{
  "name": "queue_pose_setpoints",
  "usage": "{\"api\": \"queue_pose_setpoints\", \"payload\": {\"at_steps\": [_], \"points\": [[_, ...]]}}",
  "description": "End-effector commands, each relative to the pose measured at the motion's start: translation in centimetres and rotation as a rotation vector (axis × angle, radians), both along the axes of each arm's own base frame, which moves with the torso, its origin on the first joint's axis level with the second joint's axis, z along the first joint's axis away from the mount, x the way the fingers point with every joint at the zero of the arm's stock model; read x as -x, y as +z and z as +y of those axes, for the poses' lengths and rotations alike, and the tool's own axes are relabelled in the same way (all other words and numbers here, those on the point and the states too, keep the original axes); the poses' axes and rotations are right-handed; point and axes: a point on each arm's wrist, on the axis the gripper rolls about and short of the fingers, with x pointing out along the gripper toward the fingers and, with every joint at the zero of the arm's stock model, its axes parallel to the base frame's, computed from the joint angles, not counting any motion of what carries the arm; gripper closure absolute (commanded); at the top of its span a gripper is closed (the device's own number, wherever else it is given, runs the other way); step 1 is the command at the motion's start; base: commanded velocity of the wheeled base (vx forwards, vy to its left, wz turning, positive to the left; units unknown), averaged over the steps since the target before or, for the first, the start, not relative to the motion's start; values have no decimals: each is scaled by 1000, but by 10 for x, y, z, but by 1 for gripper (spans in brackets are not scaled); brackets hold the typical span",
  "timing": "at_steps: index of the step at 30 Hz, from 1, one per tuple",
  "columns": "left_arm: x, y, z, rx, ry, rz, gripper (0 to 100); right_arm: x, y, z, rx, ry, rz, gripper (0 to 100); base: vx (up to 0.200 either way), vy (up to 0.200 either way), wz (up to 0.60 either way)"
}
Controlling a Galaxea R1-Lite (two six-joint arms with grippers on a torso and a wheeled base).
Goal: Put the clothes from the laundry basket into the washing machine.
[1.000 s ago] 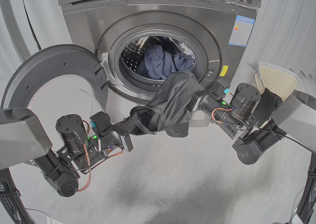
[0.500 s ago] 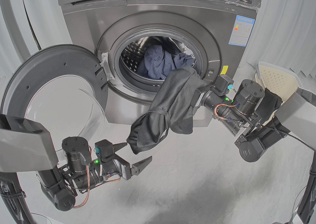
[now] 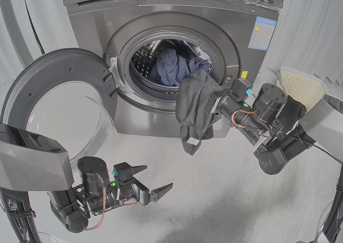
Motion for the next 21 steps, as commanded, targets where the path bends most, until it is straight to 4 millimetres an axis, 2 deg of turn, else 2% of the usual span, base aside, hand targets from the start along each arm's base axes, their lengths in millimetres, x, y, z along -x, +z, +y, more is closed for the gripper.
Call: {"api": "queue_pose_setpoints", "payload": {"at_steps": [1, 4, 8, 10, 21], "points": [[-30, 23, -26, 106, -10, -135, 0, 3, -7, 8, 10, 20, 16, 100, 0, 0, 0], [-41, 33, -39, 154, -21, -184, 0, 5, -15, 15, 19, 26, 37, 100, 0, 0, 0], [-49, 34, -46, 171, -25, -208, 0, 9, -21, 25, 27, 48, 50, 100, 0, 0, 0], [-55, 32, -53, 178, -31, -216, 0, 13, -24, 33, 32, 68, 56, 100, 0, 0, 0], [-79, 11, -69, 183, -23, -225, 0, 20, -20, 41, 29, 96, 53, 100, 0, 0, 0]]}}
